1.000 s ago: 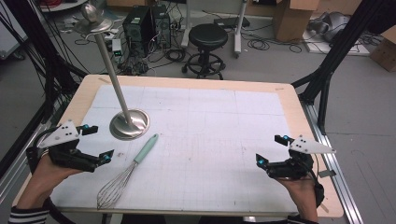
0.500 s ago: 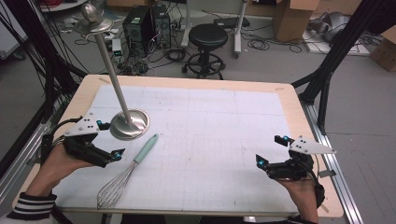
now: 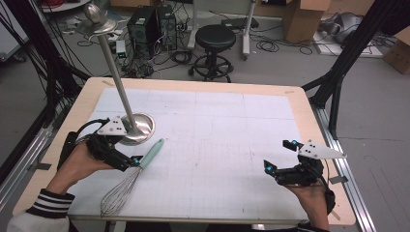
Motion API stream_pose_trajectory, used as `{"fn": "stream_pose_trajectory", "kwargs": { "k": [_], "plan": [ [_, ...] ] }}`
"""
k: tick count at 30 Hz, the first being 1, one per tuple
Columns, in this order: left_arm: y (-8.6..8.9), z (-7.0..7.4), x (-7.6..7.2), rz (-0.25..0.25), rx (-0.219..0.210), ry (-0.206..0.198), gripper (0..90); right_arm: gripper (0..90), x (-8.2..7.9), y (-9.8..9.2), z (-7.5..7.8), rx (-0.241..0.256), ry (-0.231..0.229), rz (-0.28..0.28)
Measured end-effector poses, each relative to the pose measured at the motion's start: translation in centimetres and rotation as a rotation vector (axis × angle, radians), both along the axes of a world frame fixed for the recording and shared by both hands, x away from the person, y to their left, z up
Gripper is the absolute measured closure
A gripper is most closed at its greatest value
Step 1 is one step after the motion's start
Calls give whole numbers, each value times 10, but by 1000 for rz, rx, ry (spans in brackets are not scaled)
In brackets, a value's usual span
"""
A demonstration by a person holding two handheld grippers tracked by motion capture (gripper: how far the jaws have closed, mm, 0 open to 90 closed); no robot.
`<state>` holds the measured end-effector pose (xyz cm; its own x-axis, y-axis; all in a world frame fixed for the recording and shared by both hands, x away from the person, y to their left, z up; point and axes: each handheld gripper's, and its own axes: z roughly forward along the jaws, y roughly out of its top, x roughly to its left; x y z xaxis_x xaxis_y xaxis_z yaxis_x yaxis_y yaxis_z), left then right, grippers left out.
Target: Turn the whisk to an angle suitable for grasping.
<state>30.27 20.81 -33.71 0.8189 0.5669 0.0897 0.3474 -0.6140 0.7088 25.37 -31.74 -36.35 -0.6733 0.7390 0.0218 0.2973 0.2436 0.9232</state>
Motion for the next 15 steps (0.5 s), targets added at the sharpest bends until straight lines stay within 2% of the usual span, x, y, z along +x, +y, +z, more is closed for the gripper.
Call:
{"fn": "stream_pose_trajectory", "kwargs": {
  "k": [2,6,15],
  "plan": [
    [-3,0,2,-10,23,12,17,6,1,0,0,-2,-2,4],
    [-8,-3,6,-8,43,34,17,6,1,1,0,0,-4,8],
    [-12,-9,11,-12,71,59,17,6,2,2,1,1,-2,12]
  ]
}}
